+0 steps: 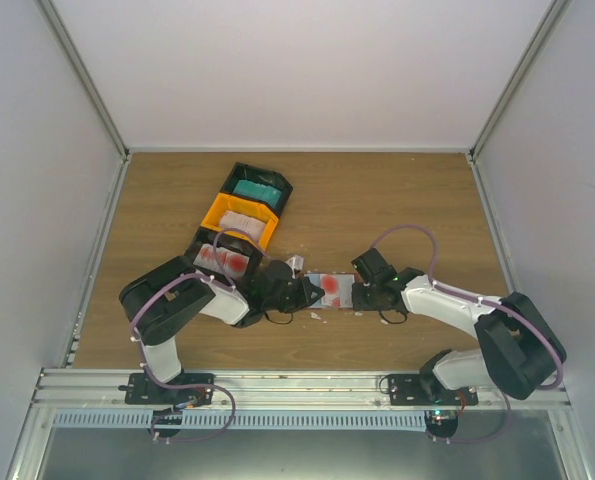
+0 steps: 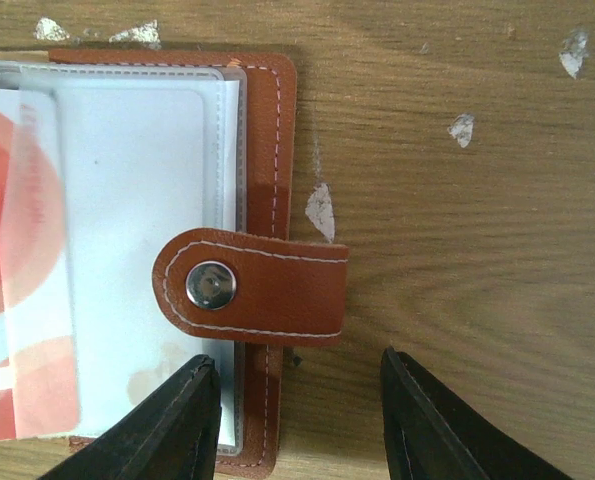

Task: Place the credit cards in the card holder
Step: Insert the credit card into the card holder.

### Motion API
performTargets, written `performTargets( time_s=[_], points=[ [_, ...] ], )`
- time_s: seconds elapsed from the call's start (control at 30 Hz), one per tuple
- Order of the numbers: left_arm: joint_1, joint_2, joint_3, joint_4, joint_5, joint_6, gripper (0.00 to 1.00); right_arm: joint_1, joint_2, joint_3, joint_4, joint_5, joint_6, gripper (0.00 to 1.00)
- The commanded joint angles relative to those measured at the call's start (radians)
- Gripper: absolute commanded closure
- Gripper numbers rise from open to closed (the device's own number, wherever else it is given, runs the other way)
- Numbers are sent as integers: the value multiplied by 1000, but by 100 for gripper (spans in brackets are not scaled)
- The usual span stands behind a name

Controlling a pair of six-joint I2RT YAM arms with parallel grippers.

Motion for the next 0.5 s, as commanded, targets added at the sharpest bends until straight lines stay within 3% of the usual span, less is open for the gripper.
performTargets(
  time_s=[0.0, 0.47],
  points=[
    [-19, 47, 30, 50, 5, -10, 100, -6, 9, -33, -6, -44, 7, 54],
    [-32, 69, 53, 10, -41, -20, 97, -6, -53, -64, 40, -130, -12, 48]
  ],
)
